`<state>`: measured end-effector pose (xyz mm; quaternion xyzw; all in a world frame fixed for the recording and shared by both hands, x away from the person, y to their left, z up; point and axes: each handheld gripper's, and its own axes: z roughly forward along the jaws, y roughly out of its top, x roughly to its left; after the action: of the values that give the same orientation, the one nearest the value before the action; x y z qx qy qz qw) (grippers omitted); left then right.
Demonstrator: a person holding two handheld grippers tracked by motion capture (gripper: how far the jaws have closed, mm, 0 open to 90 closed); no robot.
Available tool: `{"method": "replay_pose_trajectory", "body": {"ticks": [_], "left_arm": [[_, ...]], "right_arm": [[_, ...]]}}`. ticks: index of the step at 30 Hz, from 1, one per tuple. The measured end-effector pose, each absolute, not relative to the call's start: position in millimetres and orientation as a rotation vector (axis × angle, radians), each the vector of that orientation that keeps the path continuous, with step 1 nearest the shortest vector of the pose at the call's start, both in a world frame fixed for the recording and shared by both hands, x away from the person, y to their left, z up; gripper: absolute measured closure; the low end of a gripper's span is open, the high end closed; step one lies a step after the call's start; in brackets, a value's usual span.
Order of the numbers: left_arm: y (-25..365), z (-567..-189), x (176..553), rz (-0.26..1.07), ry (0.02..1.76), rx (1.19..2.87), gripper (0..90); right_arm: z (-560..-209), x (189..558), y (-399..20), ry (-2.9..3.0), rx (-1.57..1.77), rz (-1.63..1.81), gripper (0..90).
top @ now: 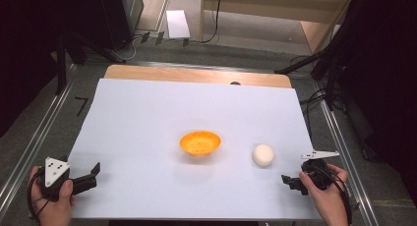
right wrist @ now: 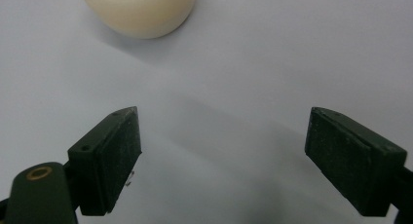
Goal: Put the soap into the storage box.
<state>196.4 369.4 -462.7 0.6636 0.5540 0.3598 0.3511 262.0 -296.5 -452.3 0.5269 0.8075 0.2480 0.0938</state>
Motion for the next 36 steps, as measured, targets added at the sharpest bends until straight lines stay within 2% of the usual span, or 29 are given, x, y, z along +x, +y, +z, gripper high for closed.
{"method": "replay_pose_trajectory", "body": {"ticks": [8,36], "left_arm": [[369.2,-462.7,196.2,0.934,1.434,1.718,0.0],[368.7,-462.8,196.2,0.936,1.428,1.727,0.0]], "right_arm": [[-454.6,273.6,-282.1,2.454,1.544,0.703,10.2],[-449.6,301.9,-240.7,2.491,1.506,0.716,10.6]]}}
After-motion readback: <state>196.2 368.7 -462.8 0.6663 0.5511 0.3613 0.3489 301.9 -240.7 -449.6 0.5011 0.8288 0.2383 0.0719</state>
